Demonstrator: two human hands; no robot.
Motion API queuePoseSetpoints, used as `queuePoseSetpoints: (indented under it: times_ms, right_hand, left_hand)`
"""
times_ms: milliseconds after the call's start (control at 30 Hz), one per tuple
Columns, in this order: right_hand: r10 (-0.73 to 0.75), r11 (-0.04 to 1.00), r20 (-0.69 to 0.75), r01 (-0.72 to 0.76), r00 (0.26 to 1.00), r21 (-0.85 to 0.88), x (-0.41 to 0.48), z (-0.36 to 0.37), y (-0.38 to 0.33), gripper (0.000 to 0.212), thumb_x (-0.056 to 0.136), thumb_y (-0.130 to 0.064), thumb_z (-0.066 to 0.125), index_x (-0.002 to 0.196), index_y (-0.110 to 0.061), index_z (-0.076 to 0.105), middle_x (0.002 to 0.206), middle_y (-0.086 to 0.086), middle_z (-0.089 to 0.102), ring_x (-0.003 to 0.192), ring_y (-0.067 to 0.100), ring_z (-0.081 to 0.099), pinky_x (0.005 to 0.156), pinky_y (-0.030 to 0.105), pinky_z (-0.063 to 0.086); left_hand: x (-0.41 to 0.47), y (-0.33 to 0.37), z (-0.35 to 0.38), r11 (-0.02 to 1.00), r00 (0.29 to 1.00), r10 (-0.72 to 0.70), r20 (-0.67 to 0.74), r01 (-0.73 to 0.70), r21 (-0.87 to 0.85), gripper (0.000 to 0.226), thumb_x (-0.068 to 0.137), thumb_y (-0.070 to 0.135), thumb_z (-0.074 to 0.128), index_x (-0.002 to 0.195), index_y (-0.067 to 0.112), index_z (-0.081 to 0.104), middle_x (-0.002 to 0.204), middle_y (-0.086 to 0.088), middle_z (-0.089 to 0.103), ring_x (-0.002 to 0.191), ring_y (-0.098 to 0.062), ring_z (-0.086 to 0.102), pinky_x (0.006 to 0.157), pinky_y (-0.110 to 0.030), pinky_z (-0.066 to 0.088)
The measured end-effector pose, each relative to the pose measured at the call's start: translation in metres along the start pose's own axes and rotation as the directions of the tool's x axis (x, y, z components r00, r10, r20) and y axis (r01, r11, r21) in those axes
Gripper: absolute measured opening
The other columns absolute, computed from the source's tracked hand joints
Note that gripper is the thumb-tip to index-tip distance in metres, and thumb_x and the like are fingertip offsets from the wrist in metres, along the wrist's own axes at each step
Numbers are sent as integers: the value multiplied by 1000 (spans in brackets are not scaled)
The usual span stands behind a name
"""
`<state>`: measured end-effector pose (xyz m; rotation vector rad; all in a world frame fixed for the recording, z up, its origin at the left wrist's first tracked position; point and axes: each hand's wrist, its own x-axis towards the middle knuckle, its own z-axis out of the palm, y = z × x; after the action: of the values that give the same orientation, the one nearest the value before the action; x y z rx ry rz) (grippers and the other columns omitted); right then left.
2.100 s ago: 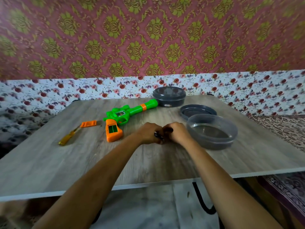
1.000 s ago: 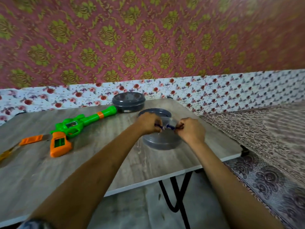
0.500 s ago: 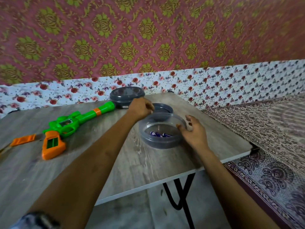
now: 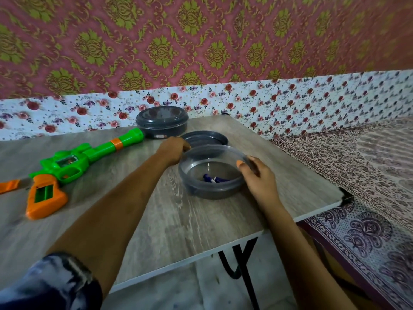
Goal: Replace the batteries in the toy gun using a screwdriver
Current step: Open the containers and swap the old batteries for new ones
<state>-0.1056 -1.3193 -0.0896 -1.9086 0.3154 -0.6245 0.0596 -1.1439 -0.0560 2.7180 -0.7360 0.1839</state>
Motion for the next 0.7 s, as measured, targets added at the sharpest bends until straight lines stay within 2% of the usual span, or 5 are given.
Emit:
queuePoseSetpoints:
  times_ms: [133, 367, 500, 600, 700]
  right_hand:
    - [-14, 1000, -5, 13, 1000, -16, 0, -1, 2, 40, 90, -33, 55, 126, -15, 55, 110, -3, 59, 97, 7, 51, 86, 22, 41]
    - [-31, 999, 4, 31, 1000, -29, -2, -3, 1, 38, 90, -31, 56, 123, -12, 57, 120, 8, 63, 110, 21, 57, 96, 34, 47]
    - [-28, 999, 16, 28, 999, -43, -6, -5, -3, 42, 91, -37, 54, 123, -11, 57, 122, 10, 62, 114, 25, 57, 100, 40, 45]
    - [-5, 1000, 15, 5, 1000, -18, -10, -6, -6, 40, 91, -41, 51, 118, -12, 59, 118, 10, 63, 111, 25, 57, 96, 37, 44]
    - [32, 999, 6, -32, 999, -7, -12, -7, -5, 40, 91, -46, 48, 113, -16, 62, 114, 8, 64, 109, 25, 56, 92, 34, 42]
  left_hand:
    - [3, 2, -6, 1000, 997, -20, -71, 20, 2, 16, 89, 15, 61, 100, 16, 71, 106, -6, 70, 92, -19, 63, 82, -33, 52]
    - [-20, 24, -74, 895, 904, -81, -419, -118, -429, 21, 89, 14, 62, 108, 6, 66, 103, -11, 68, 93, -23, 62, 87, -32, 48]
    - [-50, 45, -100, 552, 863, -295, -409, -196, -810, 8, 96, 16, 53, 91, 11, 56, 79, -2, 61, 65, -12, 56, 63, -23, 52]
    - [-74, 49, -95, 186, 876, -449, -178, -104, -977, 18, 97, 17, 50, 80, 14, 54, 71, 0, 56, 59, -9, 52, 53, -17, 49]
    - [-92, 37, -75, -47, 841, -539, 49, 28, -998, 17, 96, 15, 50, 80, 13, 55, 64, 1, 58, 51, -7, 52, 41, -15, 47]
